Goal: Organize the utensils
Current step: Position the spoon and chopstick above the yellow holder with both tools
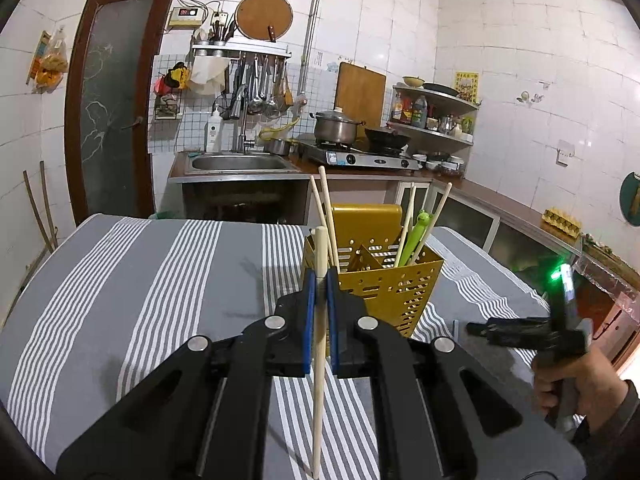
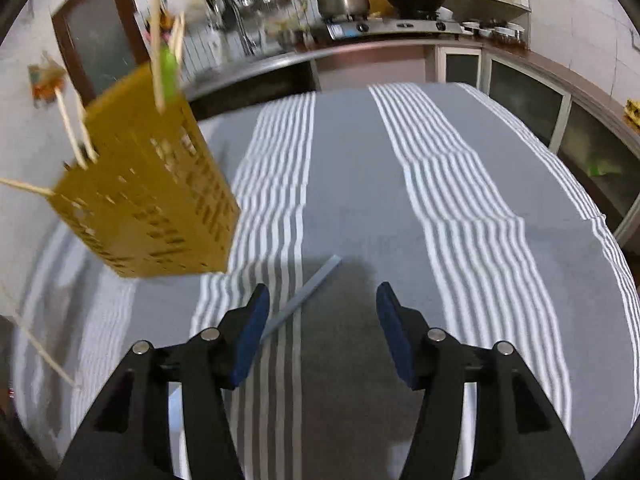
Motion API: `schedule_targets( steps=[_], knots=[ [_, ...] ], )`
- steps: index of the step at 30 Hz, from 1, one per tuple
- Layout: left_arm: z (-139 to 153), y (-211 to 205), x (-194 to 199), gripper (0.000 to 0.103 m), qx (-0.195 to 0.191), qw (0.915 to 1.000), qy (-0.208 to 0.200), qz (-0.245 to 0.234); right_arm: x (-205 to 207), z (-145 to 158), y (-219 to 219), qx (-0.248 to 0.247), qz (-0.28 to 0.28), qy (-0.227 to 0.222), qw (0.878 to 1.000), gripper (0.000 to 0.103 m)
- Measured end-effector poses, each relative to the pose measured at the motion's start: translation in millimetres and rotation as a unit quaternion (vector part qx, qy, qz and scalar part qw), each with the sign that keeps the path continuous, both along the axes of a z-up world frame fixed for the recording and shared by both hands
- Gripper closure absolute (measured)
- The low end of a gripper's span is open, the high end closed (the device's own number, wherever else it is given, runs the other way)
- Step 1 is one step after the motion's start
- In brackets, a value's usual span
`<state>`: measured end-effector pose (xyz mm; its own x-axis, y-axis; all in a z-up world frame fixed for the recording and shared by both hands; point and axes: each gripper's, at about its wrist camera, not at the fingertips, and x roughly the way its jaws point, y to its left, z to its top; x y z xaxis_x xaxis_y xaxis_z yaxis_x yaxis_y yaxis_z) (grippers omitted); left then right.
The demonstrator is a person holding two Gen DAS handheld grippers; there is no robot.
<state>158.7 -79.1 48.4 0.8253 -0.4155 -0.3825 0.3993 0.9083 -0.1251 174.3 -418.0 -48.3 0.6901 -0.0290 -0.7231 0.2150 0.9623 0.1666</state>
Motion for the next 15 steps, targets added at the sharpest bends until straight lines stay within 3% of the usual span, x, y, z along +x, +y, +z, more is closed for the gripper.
schedule_targets(
  steps=[5,6,11,15],
  knots=[
    [-4,-7,15,0.099,0.015,0.9998,0.01,0.008,29,-20,25,-0.04,0.002,0.054,0.998,0.048],
    [-5,-8,19,0.099,0.014,0.9998,0.012,0.01,34,-24,33,-0.067,0.001,0.062,0.996,0.05],
    [-10,-10,27,0.099,0.017,0.9996,0.023,0.01,40,-18,42,-0.089,0.028,0.07,0.993,0.095],
    [-10,-10,27,0.099,0.015,0.9996,0.023,0.008,35,-9,34,-0.077,0.03,0.067,0.994,0.097]
  ],
)
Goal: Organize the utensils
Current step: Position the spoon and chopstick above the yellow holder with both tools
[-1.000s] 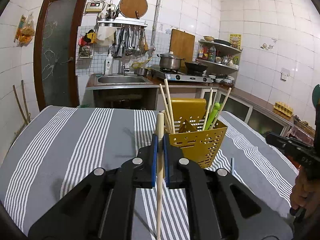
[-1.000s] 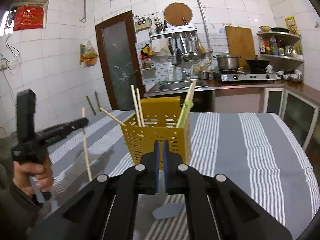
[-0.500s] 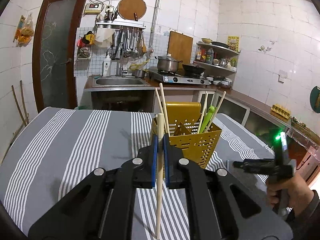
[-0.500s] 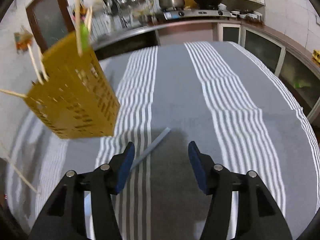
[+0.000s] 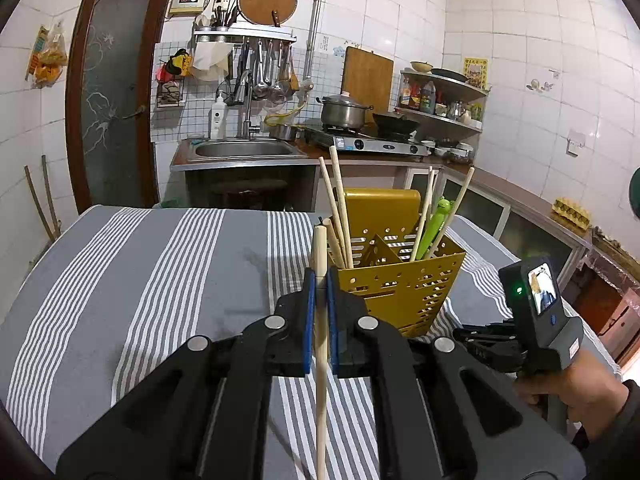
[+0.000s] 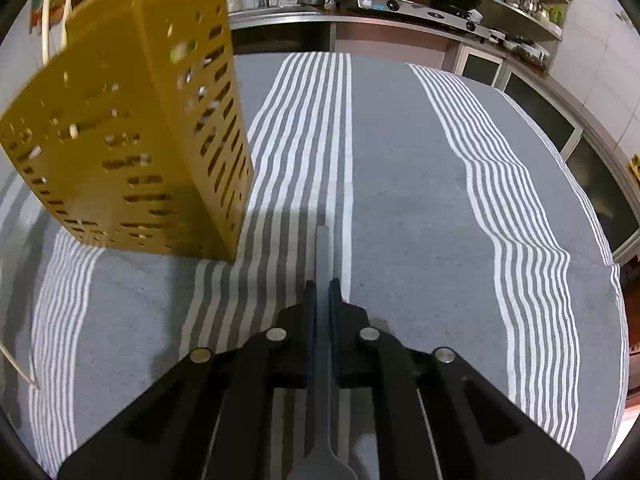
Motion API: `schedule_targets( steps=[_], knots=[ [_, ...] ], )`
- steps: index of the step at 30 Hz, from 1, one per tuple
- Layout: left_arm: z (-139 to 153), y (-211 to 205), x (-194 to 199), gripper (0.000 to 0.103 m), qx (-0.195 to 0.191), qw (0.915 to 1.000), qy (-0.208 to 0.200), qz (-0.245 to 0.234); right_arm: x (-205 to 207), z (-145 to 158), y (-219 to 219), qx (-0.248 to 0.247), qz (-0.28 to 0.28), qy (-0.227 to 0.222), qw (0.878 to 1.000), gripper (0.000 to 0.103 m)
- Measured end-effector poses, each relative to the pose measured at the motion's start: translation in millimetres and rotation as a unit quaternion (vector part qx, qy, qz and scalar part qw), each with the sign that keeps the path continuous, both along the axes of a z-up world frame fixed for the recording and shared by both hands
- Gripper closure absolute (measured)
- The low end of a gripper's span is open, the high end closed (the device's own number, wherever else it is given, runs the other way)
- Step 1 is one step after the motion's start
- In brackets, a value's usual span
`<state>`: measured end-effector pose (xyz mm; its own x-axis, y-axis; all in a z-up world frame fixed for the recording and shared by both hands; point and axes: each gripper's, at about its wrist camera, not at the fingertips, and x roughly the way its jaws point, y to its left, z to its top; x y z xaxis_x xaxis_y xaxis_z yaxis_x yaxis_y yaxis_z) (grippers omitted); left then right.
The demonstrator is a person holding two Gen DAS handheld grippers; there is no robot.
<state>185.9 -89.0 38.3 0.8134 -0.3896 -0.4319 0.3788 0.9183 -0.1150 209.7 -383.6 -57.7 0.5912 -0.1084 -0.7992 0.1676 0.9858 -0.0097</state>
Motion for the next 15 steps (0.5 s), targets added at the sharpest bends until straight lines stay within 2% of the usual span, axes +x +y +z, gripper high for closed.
schedule_targets(
  steps=[4,6,9,15],
  knots=[
    [0,0,-3,0.099,-0.002,1.0,0.0,-0.003,-2,16,-9,0.042,0.0,-0.038,0.998,0.097],
    [1,0,-5,0.099,-0.002,1.0,-0.002,-0.004,-12,29,-10,0.055,0.008,-0.07,0.996,0.097],
    [2,-1,-8,0.099,-0.002,1.0,-0.004,-0.006,-33,53,-10,0.064,0.022,-0.125,0.99,0.097],
    [7,-6,-13,0.098,-0.002,0.9999,-0.009,-0.01,-75,92,-1,0.046,0.044,-0.215,0.975,0.097]
  ],
)
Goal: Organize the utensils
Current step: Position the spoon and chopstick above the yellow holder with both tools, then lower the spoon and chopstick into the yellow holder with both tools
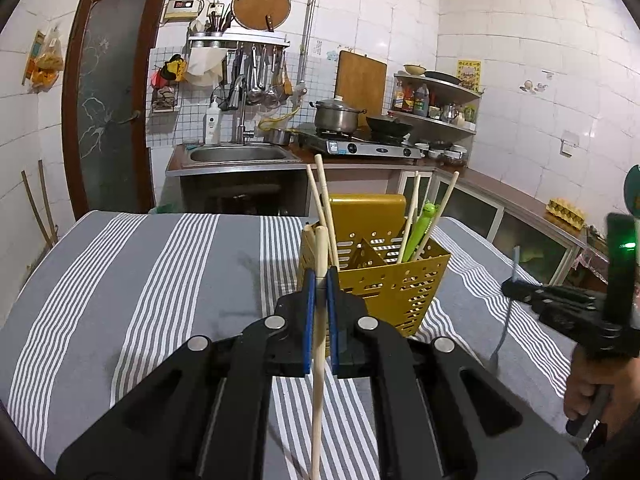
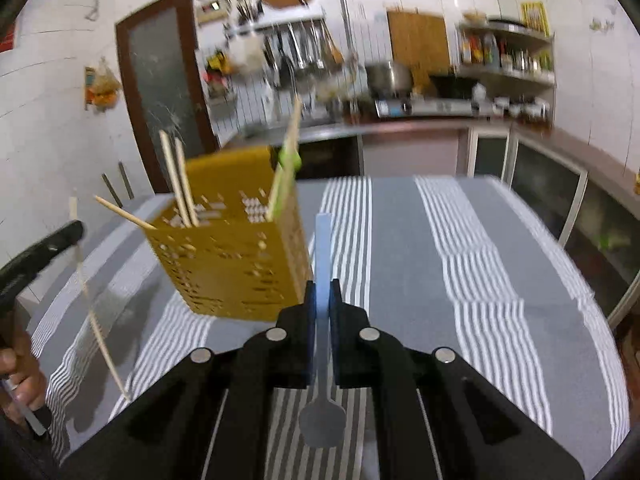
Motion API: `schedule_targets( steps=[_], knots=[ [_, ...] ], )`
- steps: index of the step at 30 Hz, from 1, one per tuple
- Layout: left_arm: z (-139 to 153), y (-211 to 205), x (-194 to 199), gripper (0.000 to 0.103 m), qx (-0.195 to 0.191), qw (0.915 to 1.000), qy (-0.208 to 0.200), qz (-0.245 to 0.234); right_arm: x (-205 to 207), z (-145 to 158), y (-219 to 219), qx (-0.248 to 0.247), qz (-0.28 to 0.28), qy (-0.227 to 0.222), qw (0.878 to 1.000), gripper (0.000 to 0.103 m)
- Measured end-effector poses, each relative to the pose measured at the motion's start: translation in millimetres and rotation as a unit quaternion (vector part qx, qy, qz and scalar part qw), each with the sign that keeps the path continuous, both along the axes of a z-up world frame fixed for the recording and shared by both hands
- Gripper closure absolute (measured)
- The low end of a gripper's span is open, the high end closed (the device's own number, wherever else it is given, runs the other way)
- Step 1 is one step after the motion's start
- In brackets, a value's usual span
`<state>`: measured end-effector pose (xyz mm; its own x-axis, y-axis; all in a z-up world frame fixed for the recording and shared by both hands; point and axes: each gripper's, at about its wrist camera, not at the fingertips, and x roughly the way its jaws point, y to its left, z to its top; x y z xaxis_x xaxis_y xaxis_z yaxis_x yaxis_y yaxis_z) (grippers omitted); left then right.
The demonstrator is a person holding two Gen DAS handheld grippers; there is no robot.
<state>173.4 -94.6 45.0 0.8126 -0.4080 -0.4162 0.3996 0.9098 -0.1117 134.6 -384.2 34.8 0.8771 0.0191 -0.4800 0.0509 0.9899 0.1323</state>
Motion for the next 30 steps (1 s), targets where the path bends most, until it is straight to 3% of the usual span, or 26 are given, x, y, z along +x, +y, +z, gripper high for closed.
schedule_targets(
  steps=[7,16,23,30],
  knots=[
    [15,-5,-9,0.099,-0.009,0.9998,-0.016,-0.008,-33,32,20,-0.019,0.01,-0.072,0.997,0.097],
    [65,-11,-26,0.099,-0.024,0.9968,-0.073,-0.021,-59,84,41,-0.033,0.021,-0.159,0.986,0.097],
    [108,-13,-27,0.099,-0.045,0.9911,-0.124,-0.018,-59,125,60,-0.043,0.037,-0.224,0.973,0.097],
    [136,-24,-16,0.099,-0.062,0.9848,-0.161,-0.019,-43,144,73,-0.057,0.035,-0.252,0.965,0.097]
  ],
)
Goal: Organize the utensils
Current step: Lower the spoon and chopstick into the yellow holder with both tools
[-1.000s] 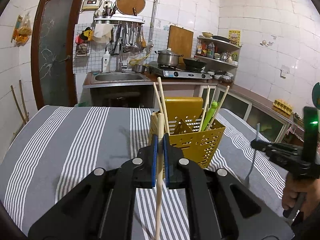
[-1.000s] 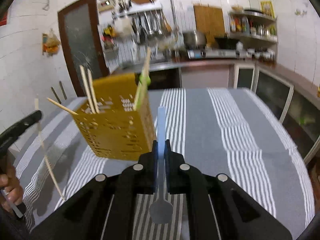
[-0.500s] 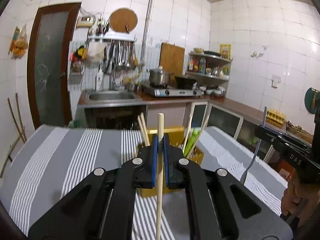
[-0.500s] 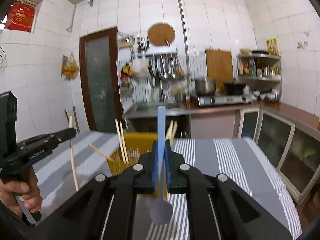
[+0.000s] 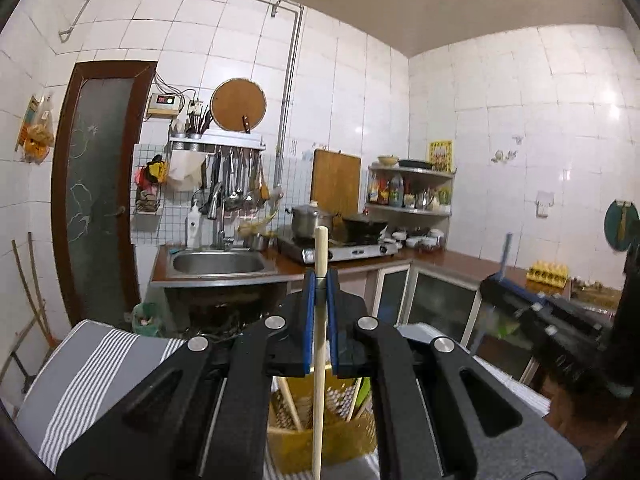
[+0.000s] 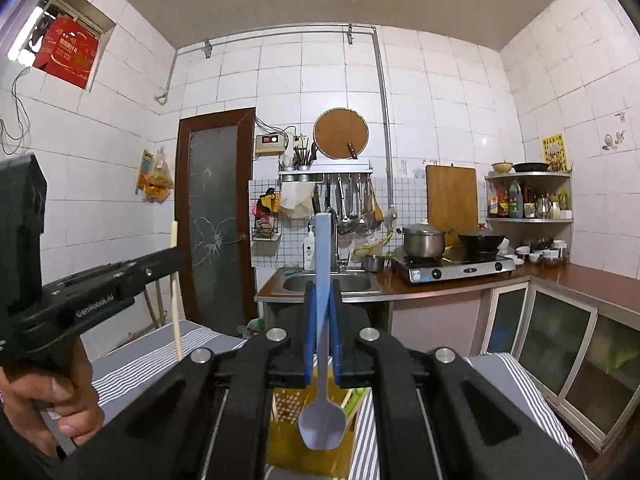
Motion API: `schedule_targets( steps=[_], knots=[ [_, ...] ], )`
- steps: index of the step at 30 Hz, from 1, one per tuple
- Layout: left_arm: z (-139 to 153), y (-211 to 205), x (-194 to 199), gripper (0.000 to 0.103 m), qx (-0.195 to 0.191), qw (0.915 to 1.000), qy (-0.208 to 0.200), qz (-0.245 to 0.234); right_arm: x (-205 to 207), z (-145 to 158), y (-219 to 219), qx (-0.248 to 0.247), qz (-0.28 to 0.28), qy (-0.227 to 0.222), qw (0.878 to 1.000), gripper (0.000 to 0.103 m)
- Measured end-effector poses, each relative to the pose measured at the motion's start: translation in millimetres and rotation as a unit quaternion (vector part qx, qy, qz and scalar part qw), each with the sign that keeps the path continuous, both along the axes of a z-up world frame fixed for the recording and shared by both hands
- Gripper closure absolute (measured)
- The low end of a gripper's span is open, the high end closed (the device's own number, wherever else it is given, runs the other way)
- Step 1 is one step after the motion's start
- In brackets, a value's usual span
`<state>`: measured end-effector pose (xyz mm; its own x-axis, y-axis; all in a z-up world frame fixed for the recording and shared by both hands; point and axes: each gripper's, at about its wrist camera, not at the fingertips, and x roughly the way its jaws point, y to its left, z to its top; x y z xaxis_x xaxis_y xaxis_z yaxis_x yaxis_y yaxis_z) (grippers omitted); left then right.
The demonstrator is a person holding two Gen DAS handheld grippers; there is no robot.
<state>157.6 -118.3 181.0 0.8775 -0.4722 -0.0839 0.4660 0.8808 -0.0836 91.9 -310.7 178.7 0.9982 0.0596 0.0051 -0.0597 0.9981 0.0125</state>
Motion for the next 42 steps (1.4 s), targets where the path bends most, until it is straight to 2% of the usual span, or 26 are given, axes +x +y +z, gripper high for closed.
schedule_targets(
  steps=[9,14,18,22,26,32,42],
  knots=[
    [9,-23,14,0.099,0.009,0.9984,-0.055,-0.001,40,0,10,-0.009,0.017,-0.007,1.0,0.097],
    [1,-25,34,0.099,-0.003,0.9983,-0.058,0.004,62,-11,9,-0.007,0.02,-0.004,1.0,0.097],
    [-11,-28,54,0.099,0.004,0.9984,-0.048,0.029,76,-25,10,-0.009,0.032,0.003,0.999,0.097],
    [-19,-30,65,0.099,0.003,0.9989,-0.04,0.026,87,-35,18,-0.036,0.022,0.006,0.999,0.097],
    [-28,-34,76,0.099,0.002,0.9994,-0.026,0.023,95,-48,15,-0.038,0.022,0.021,0.999,0.097],
    [-37,-41,82,0.099,0.01,0.9996,-0.01,0.023,103,-57,-2,-0.013,0.02,0.043,0.999,0.097],
    [-60,-46,110,0.099,0.019,0.9982,0.05,0.026,117,-66,-9,-0.005,0.025,0.068,0.997,0.097]
  ],
)
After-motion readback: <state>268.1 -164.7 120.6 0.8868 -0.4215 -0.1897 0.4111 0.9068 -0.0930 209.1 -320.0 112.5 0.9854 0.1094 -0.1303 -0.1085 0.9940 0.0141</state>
